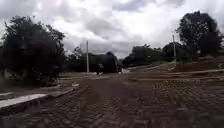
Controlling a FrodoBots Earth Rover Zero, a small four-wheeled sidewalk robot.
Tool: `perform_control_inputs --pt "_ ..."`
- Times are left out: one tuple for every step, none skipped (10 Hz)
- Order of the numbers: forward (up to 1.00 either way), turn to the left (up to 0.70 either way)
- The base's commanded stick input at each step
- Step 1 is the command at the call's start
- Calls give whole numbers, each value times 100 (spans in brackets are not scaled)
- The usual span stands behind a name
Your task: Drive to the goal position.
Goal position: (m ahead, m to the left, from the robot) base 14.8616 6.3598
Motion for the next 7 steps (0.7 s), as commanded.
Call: perform_control_inputs --pt "100 0" --pt "100 0" --pt "100 0" --pt "100 0" --pt "100 0" --pt "100 0" --pt "100 0"
